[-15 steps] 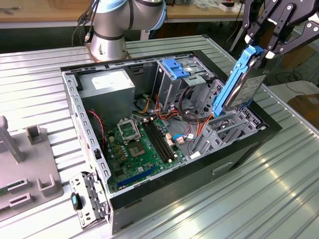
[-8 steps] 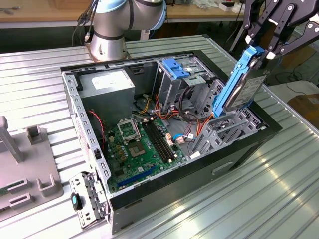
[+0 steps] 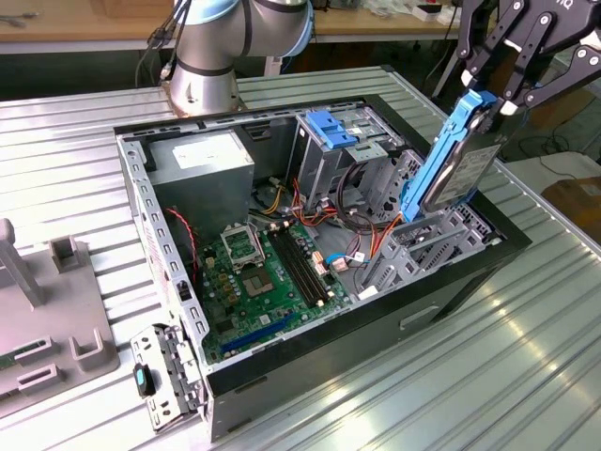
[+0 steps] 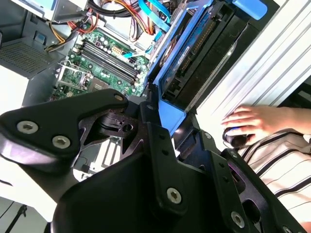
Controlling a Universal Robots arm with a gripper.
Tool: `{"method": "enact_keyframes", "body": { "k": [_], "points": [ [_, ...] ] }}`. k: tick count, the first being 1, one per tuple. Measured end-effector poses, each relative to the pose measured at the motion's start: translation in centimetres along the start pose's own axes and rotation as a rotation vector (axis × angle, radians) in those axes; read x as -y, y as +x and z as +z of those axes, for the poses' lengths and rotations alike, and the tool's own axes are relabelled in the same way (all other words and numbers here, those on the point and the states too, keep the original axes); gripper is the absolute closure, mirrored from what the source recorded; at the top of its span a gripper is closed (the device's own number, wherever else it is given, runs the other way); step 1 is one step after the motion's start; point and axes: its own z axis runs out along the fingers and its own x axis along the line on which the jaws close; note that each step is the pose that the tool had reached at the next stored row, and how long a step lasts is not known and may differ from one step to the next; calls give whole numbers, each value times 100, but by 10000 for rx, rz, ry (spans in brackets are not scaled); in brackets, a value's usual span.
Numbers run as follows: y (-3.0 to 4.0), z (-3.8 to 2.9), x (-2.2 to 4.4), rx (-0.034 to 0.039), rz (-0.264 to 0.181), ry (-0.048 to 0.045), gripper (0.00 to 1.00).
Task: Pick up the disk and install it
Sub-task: 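Pick up the disk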
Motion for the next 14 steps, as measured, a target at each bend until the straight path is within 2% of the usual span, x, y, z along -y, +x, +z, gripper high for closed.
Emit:
{"method": "enact_keyframes", "body": {
  "k": [3, 5, 7, 10, 14],
  "points": [
    [-1, 47, 1, 0, 0, -1, 63],
    [1, 63, 28, 1, 0, 0, 63],
    [1, 130, 29, -1, 0, -1, 63],
    [26, 136, 29, -1, 0, 0, 63],
    [46, 239, 28, 1, 0, 0, 63]
  ]
}}
